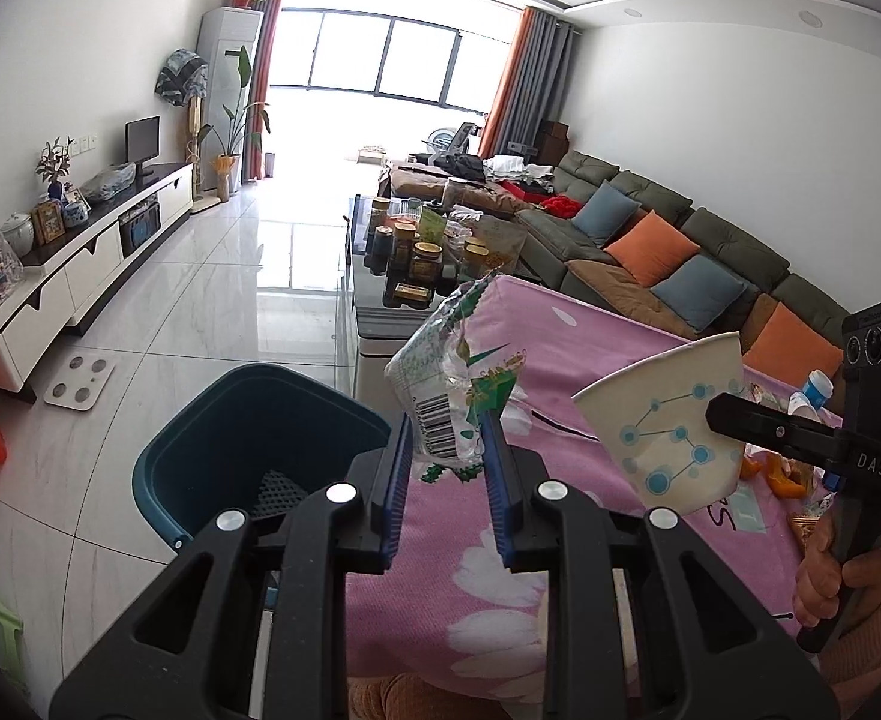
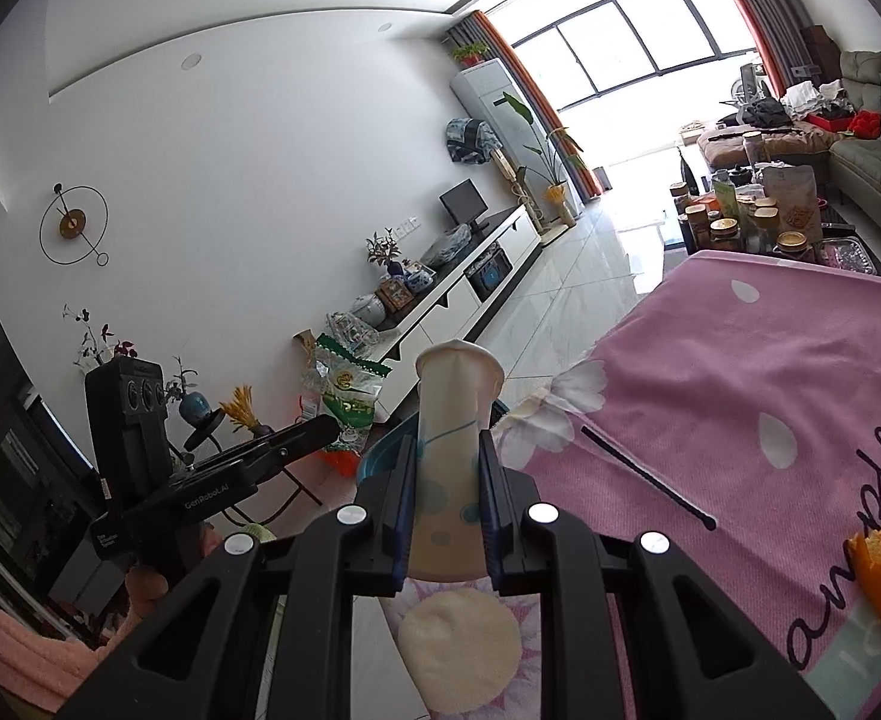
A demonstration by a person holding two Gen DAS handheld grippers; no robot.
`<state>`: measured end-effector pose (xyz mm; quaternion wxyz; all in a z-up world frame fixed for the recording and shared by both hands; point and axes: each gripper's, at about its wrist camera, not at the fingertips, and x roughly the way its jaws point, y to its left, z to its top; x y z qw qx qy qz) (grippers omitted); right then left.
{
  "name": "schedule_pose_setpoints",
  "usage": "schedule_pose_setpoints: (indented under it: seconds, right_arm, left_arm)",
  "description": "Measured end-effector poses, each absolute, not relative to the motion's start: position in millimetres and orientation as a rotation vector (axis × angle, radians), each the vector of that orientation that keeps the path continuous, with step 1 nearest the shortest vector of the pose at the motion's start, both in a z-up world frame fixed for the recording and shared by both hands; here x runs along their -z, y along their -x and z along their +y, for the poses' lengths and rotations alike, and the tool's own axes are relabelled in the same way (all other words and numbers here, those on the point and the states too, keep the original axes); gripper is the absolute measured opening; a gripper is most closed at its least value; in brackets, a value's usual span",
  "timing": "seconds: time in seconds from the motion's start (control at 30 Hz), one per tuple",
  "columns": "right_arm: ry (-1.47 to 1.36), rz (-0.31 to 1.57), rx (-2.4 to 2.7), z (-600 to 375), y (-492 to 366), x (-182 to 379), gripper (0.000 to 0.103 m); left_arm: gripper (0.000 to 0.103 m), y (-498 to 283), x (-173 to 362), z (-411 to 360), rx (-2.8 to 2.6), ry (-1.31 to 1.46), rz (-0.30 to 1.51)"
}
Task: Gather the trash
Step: 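Carry wrapper and cup over the teal bin and open both tools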
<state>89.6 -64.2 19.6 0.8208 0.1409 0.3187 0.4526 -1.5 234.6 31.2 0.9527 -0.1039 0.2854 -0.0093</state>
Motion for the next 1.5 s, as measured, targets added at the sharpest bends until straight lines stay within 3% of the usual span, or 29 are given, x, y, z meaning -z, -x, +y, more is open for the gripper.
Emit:
schedule_pose_setpoints:
  seconds: [0.8,1.5]
  right_arm:
    - [-0.222,0.801,-1.039,56.8,-137.5,-4.7,0.018]
    - [-0.128,0.958,-0.955,137.5,-164.5,33.1,0.018]
  left_arm:
    - [0.024,-13.2,-6.2,313.9,-0.148,0.233,0.642]
    - [0.024,-77.1,63.3,337.6,-0.215,0.263,0.78]
